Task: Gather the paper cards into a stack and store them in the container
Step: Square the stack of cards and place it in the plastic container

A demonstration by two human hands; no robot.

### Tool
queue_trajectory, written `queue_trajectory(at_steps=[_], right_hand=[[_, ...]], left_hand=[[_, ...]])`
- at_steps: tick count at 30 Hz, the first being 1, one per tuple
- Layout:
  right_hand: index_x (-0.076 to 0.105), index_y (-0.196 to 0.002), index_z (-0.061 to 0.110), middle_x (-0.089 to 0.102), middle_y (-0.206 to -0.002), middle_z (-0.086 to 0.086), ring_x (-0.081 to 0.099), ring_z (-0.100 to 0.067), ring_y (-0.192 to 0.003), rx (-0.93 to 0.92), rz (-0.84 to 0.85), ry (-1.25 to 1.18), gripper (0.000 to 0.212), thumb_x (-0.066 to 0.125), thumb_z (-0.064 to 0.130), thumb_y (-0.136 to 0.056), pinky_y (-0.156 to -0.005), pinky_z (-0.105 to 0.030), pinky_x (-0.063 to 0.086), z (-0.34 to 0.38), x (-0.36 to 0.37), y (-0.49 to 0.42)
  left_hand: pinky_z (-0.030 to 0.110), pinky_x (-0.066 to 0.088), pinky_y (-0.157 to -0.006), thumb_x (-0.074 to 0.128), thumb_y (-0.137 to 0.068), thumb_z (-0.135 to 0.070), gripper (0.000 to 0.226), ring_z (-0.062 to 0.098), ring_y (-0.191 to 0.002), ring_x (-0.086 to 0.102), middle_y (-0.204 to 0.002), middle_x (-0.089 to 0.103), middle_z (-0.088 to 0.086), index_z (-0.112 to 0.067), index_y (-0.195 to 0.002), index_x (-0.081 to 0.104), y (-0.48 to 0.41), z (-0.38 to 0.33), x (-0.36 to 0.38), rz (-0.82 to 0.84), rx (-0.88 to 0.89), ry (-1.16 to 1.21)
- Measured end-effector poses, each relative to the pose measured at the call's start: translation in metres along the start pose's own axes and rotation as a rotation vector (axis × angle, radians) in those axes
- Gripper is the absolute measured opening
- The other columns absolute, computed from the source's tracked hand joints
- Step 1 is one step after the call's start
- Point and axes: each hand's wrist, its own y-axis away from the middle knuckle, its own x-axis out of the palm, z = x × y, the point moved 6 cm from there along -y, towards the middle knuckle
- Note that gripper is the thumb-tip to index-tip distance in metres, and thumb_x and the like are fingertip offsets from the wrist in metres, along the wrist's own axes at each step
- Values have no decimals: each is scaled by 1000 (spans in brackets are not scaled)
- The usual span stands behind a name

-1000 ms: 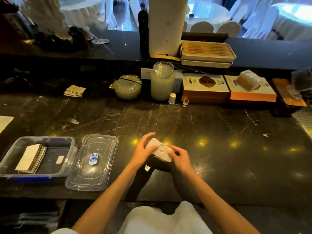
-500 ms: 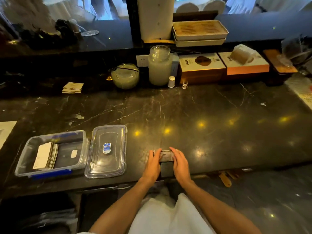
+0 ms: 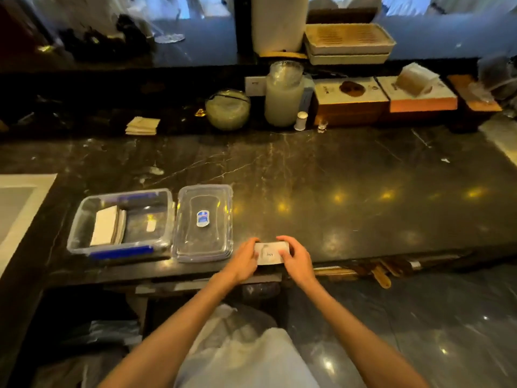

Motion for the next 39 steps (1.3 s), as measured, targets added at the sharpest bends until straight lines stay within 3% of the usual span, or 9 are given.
queue_trajectory(at_steps=[2,5,11,15,21,26,31,34,39], right_hand=[[64,-119,19,68,-117,-5,66,-18,-106,16,70,-30,34,55,1,-91,-77,-23,57,24,20,-3],[64,-115,20,68,-112,-3,66,-20,-104,-55,157,-35,33,54,1,-90,-80,-36,59,76,59,-14],[62,-112,20,62,-112,-1,63,-13,-96,-102,224,-185,38,46,-4,-87,-76,-30,56,191,132,-46],[54,-121,19,58,-103,5,60,-5,-86,-84,150,-290,31,48,4,-95,-66,-14,52,244,179,-74],[45,-136,18,55,-120,-3,61,-16,-105,-3,197,-327,33,44,17,-103,-79,-28,56,305,247,-119],[32,-143,22,50,-130,-5,57,-19,-117,43,251,-246,41,45,23,-104,-86,-27,57,335,290,-144],[53,-131,9,59,-123,-5,58,-6,-95,88,101,-122,30,48,18,-102,-75,-16,52,348,302,-199],[61,-125,9,65,-123,-9,62,-17,-107,135,38,-84,29,54,17,-99,-81,-26,54,354,317,-239],[65,-125,10,68,-123,-9,62,-22,-113,171,-3,-49,31,59,18,-96,-97,-39,53,373,353,-336]], left_hand=[[36,41,-100,38,-101,-13,33,30,-118,50,-129,45,19,-10,-134,39,12,9,-26,-26,-45,33],[29,39,-94,39,-100,-12,32,24,-113,49,-129,41,16,-16,-132,41,29,28,-83,-130,-115,140],[50,48,-99,49,-96,-17,30,33,-114,55,-127,51,15,-17,-127,48,36,63,-205,-242,-155,278],[45,47,-97,52,-91,-9,32,35,-112,55,-119,58,18,-14,-122,53,19,83,-278,-304,-104,315],[42,47,-99,52,-92,-6,33,29,-115,55,-125,55,16,-11,-124,54,-17,142,-372,-313,-89,304],[41,56,-86,47,-96,-14,27,25,-107,56,-123,49,12,-19,-123,48,-52,178,-412,-236,-92,289],[36,58,-87,58,-95,-16,60,20,-105,63,-123,53,4,-28,-142,25,-97,211,-448,-254,-61,491],[39,49,-101,64,-92,-22,59,26,-121,55,-133,51,9,-22,-141,33,-136,235,-465,-349,-191,428],[42,42,-105,62,-93,-26,48,30,-128,49,-136,54,14,-11,-136,47,-219,261,-509,-364,-264,303]])
